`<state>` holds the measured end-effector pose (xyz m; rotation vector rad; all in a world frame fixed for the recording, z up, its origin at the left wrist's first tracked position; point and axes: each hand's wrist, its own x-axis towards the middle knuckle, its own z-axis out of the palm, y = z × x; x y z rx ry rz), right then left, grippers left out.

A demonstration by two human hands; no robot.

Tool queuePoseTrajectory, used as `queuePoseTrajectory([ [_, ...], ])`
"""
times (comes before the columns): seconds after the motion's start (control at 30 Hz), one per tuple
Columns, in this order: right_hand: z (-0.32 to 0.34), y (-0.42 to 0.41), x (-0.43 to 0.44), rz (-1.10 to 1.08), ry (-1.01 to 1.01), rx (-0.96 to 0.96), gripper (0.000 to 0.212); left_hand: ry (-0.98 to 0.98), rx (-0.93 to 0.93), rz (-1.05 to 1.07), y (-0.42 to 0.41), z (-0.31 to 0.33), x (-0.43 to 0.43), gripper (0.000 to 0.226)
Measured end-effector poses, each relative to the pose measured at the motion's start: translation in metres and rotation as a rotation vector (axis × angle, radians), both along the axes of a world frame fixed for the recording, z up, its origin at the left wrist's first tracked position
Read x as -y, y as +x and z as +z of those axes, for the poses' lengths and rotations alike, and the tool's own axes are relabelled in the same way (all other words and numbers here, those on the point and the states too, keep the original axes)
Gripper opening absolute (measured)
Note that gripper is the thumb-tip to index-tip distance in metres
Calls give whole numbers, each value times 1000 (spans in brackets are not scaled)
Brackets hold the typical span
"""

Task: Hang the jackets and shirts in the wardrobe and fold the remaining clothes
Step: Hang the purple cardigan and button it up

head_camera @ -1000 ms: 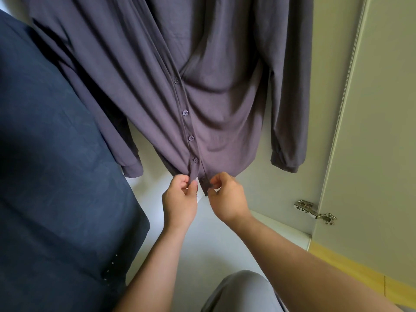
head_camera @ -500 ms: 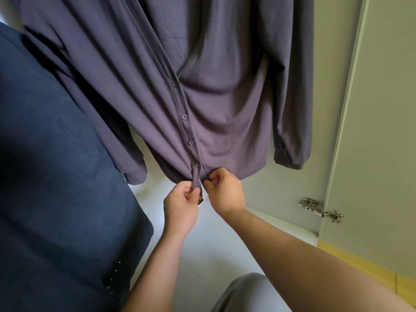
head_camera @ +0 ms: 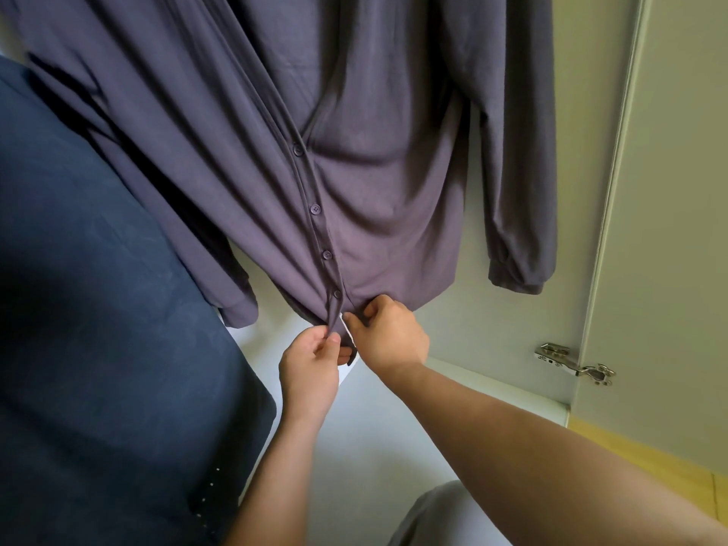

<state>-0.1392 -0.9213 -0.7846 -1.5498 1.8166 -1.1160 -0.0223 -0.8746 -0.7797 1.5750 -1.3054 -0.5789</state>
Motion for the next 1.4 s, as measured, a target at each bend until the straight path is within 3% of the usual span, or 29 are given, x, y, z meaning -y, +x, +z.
queuePoseTrajectory([
  [0.3,-5,2,1,55,-20,53,16,21,-107,37,4,0,0,7],
  [0.53,-10,0,-16,152,-177,141,23,23,-153,34,4,0,0,14],
  [0.63,-11,-3,-23,192,-228,130,17,27,-120,-8,4,-2,0,27],
  [0.83,-11,-13,-31,313,-396,2,7,51,-86,-42,3,-2,1,19],
  [1.17,-12,-18,-28,316,-342,-55,15,54,-245,-24,-4,-4,4,16],
  [1.3,-10,-18,-29,266,-339,27,26,56,-247,-13,-7,-3,4,14],
  [1.4,-10,-17,-31,246,-308,86,18,54,-201,-28,-7,-5,3,16],
])
